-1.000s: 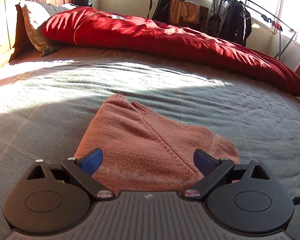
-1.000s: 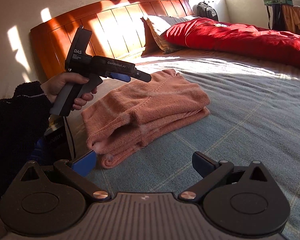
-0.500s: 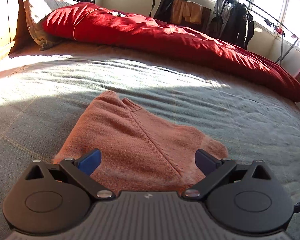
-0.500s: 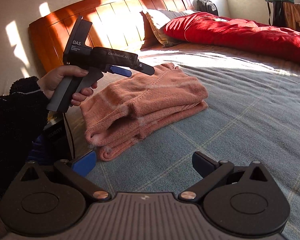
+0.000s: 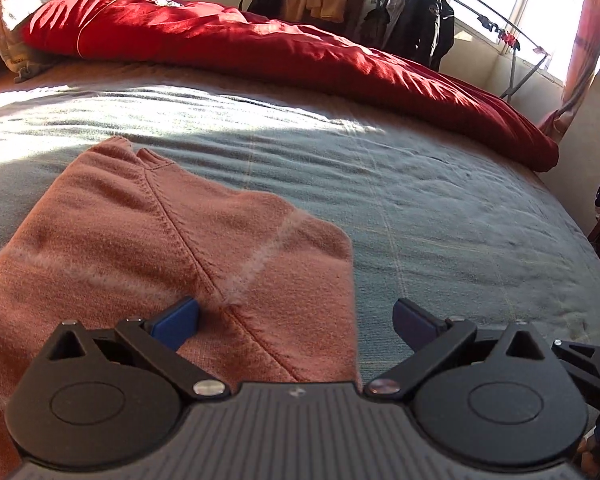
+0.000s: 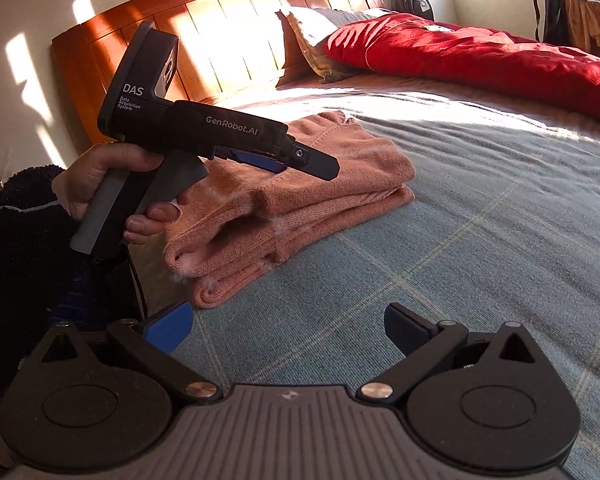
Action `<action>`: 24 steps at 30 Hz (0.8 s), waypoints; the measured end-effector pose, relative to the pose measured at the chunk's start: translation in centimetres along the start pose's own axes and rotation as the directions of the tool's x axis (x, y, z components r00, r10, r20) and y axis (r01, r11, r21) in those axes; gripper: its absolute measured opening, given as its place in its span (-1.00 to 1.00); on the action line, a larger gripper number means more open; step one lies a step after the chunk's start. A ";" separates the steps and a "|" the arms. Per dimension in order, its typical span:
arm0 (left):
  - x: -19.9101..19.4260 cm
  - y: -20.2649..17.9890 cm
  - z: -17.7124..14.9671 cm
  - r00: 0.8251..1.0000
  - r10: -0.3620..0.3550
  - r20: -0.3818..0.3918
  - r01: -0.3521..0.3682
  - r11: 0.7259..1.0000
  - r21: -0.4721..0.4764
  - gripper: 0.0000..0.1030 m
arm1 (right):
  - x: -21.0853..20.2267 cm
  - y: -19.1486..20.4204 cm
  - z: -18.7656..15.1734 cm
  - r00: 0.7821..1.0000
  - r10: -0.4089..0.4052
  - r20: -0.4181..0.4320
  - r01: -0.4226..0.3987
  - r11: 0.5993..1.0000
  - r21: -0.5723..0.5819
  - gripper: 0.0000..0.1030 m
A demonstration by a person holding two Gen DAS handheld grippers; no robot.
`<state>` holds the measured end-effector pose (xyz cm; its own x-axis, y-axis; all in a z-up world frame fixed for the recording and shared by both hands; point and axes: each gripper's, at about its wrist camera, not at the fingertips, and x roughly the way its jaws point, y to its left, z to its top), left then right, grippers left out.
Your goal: Fold clothes
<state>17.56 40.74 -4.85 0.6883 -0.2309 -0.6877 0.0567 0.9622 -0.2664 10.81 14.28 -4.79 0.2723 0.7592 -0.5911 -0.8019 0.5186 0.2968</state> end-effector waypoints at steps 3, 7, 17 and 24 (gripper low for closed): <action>-2.1 -1.1 -0.6 0.999 -0.018 0.041 0.018 1.000 -0.002 0.98 | -0.4 -0.1 -0.1 1.000 0.000 0.009 0.000 1.000 0.010 1.00; -4.4 -2.7 -2.5 0.996 -0.038 0.077 0.039 0.999 -0.001 0.98 | -0.8 -0.2 -0.2 1.000 -0.003 0.017 0.003 1.000 0.017 1.00; -3.3 -2.9 -5.6 0.997 -0.078 0.016 0.079 0.994 -0.069 0.98 | -2.1 0.6 -0.4 0.999 0.002 0.033 -0.002 1.000 0.023 1.00; -6.9 -4.5 -7.5 0.997 -0.016 0.076 0.021 0.997 -0.069 0.98 | -4.5 2.0 -1.0 0.998 -0.011 0.068 0.010 1.000 0.025 1.00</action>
<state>7.11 36.93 -3.92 0.7401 -0.2344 -0.6303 0.0209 0.9449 -0.3268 7.47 11.54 -2.30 0.3167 0.7781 -0.5424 -0.7857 0.5356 0.3096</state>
